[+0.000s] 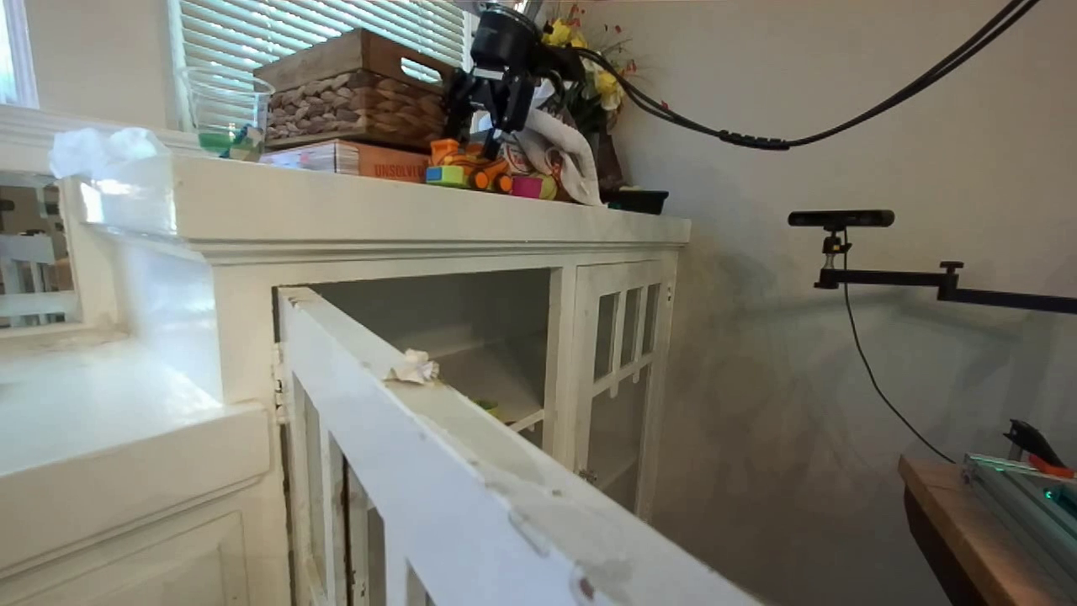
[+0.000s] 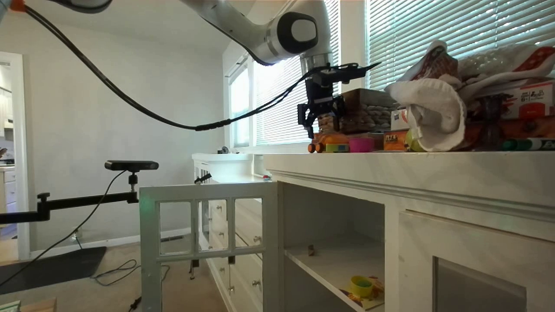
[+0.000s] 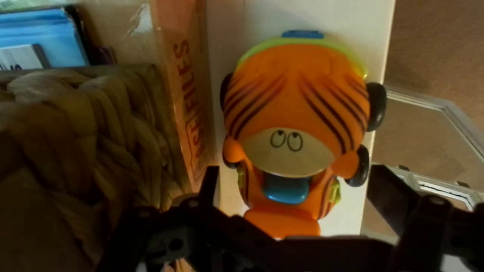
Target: Put the toy car in the cabinet
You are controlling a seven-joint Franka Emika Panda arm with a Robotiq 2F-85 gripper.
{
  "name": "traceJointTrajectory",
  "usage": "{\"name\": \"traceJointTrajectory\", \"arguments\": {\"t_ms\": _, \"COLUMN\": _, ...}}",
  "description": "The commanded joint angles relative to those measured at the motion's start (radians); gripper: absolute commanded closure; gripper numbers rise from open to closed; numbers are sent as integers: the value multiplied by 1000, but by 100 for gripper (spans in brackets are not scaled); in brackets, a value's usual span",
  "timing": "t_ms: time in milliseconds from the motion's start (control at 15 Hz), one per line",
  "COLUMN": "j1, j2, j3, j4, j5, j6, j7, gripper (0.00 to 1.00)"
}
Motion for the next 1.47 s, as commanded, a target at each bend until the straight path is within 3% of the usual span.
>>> {"name": "traceJointTrajectory", "arguments": {"t_ms": 0, "j1": -13, "j2": 39, "j3": 10, "j4": 63, "j5": -47, "j6": -45, "j7": -24, "gripper": 0}}
{"name": "traceJointTrajectory", "arguments": {"t_ms": 667, "j1": -15, "j2": 71, "j3": 13, "j4": 92, "j5": -63, "j6": -90, "j7": -33, "gripper": 0}}
{"name": "traceJointTrajectory", "arguments": {"t_ms": 733, "j1": -14, "j2": 75, "j3": 14, "j4": 94, "j5": -61, "j6": -92, "j7": -31, "gripper": 9}}
{"name": "traceJointTrajectory", "arguments": {"t_ms": 800, "j1": -14, "j2": 77, "j3": 13, "j4": 98, "j5": -62, "j6": -93, "j7": -28, "gripper": 26}}
{"name": "traceJointTrajectory", "arguments": {"t_ms": 1000, "j1": -14, "j2": 92, "j3": 14, "j4": 121, "j5": -64, "j6": -91, "j7": -24, "gripper": 46}}
{"name": "traceJointTrajectory", "arguments": {"t_ms": 1400, "j1": -10, "j2": 99, "j3": 19, "j4": 143, "j5": -65, "j6": -108, "j7": -18, "gripper": 54}}
